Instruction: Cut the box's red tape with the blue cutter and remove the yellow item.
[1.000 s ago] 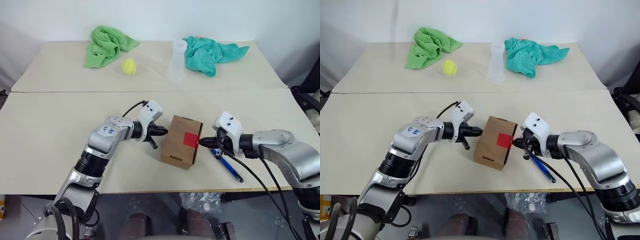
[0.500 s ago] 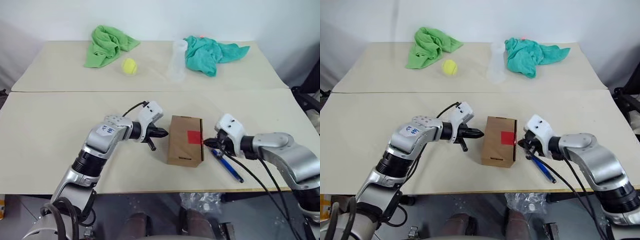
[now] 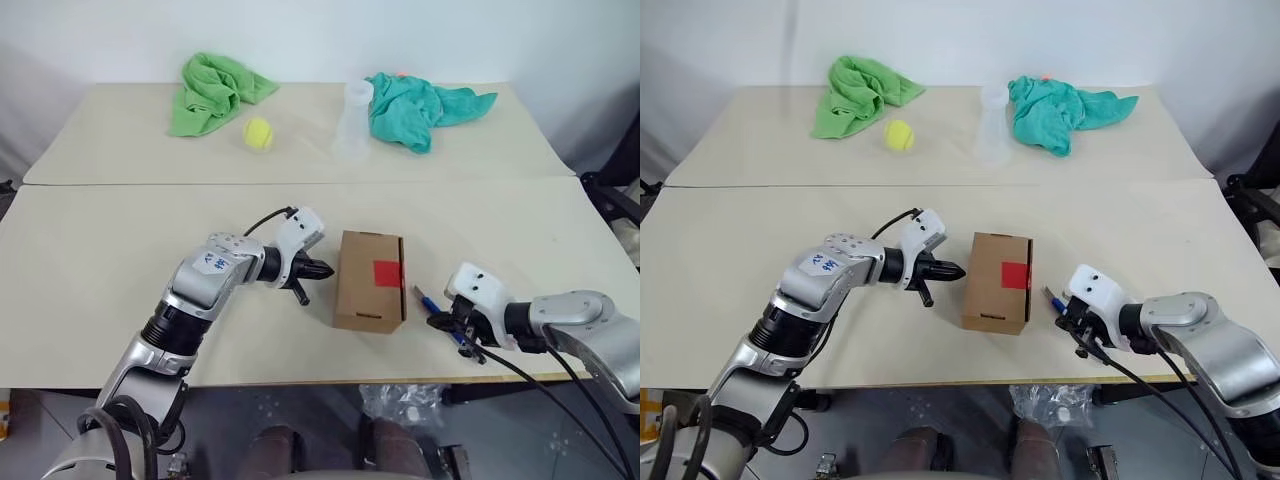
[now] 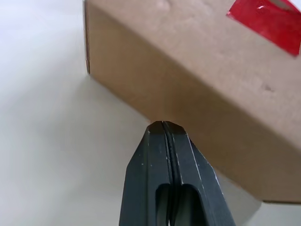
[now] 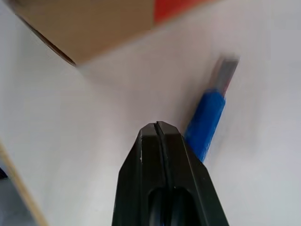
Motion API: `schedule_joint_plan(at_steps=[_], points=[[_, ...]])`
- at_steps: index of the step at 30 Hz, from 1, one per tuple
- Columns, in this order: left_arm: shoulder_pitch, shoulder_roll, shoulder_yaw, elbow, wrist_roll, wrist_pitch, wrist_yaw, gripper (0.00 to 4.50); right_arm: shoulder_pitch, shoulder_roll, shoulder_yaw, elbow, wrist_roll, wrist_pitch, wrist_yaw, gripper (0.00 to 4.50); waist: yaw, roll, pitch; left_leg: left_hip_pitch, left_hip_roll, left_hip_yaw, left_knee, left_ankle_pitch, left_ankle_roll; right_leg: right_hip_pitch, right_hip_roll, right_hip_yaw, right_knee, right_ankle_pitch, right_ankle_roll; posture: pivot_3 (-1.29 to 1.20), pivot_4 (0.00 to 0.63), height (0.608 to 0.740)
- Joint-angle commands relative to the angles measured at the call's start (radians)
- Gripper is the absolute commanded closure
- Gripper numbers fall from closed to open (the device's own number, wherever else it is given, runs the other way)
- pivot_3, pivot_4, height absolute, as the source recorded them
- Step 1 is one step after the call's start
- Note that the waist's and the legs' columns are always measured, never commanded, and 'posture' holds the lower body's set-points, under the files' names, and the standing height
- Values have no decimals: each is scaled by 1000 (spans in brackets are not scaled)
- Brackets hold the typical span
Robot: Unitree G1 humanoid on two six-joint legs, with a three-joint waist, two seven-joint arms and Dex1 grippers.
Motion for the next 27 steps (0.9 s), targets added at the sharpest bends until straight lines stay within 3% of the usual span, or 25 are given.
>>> schedule_joint_plan(at_steps=[1,15,27], points=[[-15,1,5,-22,-4,-20,-10,4500,36,-20,-15,46,-45,-16,-22,4481,0,0,0,0,0,0,0,0,0,0,0,0,0,0,0,0,150,740],[-33,-24,-3,0,0,-47,-8,4500,38,-75,-136,153,-80,-60,-33,4481,2,0,0,0,-1,-1,2,0,1,2,-1,0,0,1,1,0,150,740],[-14,-55,-12,-50,-20,-16,-2,4500,-184,83,-57,107,-48,17,-70,4481,-1,0,0,0,0,0,1,1,-1,0,0,0,0,0,1,0,150,740]])
